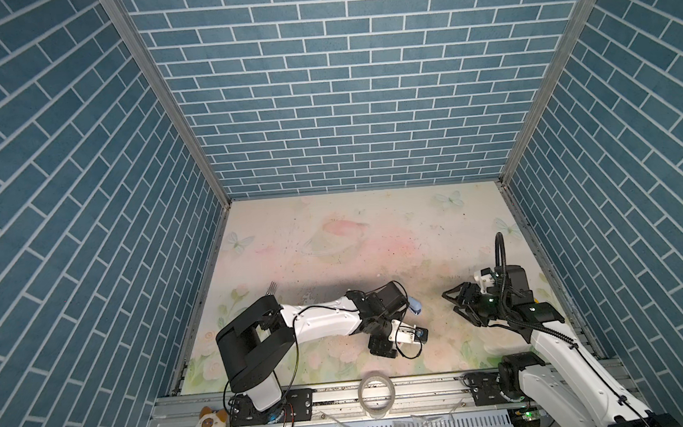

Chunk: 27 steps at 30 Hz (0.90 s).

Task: Load the staples into the stapler
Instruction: 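Lower the left gripper around the white staple box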

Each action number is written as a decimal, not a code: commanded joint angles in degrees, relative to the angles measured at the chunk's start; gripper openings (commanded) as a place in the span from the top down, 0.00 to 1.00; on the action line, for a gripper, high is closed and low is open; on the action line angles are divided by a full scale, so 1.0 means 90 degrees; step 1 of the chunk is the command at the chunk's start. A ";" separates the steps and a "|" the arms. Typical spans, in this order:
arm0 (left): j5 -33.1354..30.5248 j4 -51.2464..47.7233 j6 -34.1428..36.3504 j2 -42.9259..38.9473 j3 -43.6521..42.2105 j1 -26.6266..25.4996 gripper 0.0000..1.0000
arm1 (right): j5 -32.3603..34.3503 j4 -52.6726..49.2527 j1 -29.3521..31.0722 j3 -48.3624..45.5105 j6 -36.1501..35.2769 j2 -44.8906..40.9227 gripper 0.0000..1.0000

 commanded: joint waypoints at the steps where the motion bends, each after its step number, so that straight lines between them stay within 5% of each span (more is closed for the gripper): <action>1: -0.0216 -0.0087 0.0108 0.0119 -0.0056 -0.0093 0.26 | -0.0204 -0.0095 -0.0037 0.0070 -0.0244 -0.0104 0.35; 11: -0.0577 0.0091 0.0234 0.0324 -0.0154 -0.0132 0.28 | -0.0288 -0.0213 -0.0084 0.0193 -0.0404 0.0010 0.35; 27: -0.0525 -0.0086 -0.0188 0.0609 0.0224 -0.0133 0.51 | -0.0734 -0.0206 -0.0140 0.0181 -0.0639 0.0084 0.36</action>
